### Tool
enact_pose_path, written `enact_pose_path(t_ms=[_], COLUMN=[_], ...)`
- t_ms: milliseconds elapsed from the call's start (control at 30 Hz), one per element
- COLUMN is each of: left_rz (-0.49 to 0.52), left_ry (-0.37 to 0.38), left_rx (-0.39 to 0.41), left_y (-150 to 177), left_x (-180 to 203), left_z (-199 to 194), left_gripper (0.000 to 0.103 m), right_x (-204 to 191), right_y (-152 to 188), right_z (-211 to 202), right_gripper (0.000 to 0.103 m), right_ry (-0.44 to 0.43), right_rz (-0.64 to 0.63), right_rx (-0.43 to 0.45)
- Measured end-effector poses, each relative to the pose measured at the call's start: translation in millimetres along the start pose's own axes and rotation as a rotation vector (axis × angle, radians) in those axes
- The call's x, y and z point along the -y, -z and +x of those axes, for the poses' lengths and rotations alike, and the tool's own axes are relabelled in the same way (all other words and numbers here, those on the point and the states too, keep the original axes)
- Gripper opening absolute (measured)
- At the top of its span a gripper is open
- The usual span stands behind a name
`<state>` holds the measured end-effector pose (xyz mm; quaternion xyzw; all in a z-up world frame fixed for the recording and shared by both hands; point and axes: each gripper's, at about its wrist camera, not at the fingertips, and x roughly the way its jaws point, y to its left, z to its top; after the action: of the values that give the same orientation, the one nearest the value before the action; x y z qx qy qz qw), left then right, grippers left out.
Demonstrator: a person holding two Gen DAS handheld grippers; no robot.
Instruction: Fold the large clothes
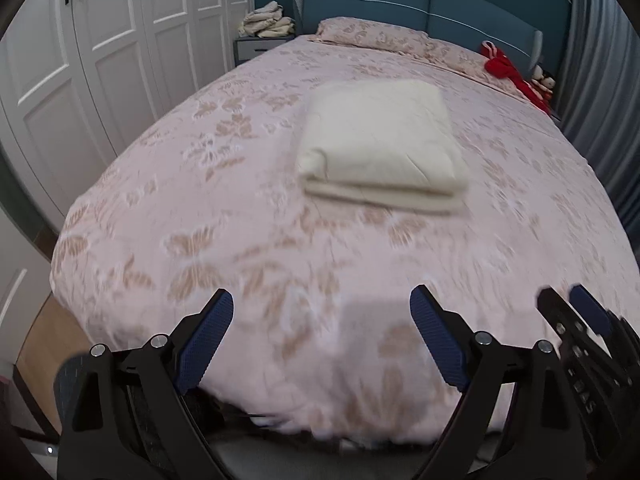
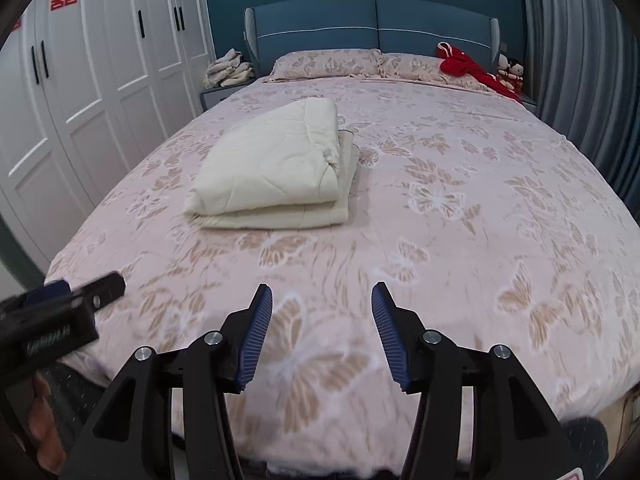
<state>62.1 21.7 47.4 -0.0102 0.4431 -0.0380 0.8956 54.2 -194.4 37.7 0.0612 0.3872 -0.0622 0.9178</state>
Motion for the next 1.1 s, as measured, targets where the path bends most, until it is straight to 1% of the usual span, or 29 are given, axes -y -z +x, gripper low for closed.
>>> enact_pose_path(t_ms=[67,133,167,233,333,500,700,900,1100], left_rz=[-0.005,-0.009,-0.004,0.005,-0.014,-0.022,-0.025,0.012,0.033], left_ry=[-0.004,0.000,-0.006,-0.023,-0.039,-0.080,-0.089,-0.103,-0.119], left_rx=[0.012,0.031,0.033,0.026,0.015,0.002,-0.001,0.022,0.036], left_y=[11.6,20.9,24.2,30.2,37.0,47.1,50.8,50.6,50.0], left_x=[-1.2,-1.4,-0.8,0.7,-1.5,-6.5,-7.4,2.5,8.6], left_z=[-14.6,-26.9,-28.7,-25.7,-18.5,-7.3,-3.2,-4.4,-5.5], left_gripper=[0.088,0.091,0.091,0.091,0.091,0.091,0.091,0.091,0.091], right_x=[1.5,-0.4,-1.4,-2.2,-5.0,-11.6,-21.2,-24.1,-20.2], right_y=[8.1,14.7,18.0,23.5,31.6,41.7,48.0,47.3,48.1], right_z=[-10.9,-21.2,-24.1,-24.9,-23.7,-18.6,-15.8,-18.3,-17.6], right_gripper=[0.055,0.058,0.059,0.059,0.059,0.062,0.063,0.068,0.068], right_ry=[0.001,-0.005,-0.005,-0.005,0.017,0.046,0.059,0.077,0.092], right_rz=[0.010,0.011,0.007,-0.002,-0.012,-0.019,-0.025,-0.031,-0.014], right_rx=[0.013,0.023,0.024,0.021,0.012,0.002,0.004,0.015,0.009])
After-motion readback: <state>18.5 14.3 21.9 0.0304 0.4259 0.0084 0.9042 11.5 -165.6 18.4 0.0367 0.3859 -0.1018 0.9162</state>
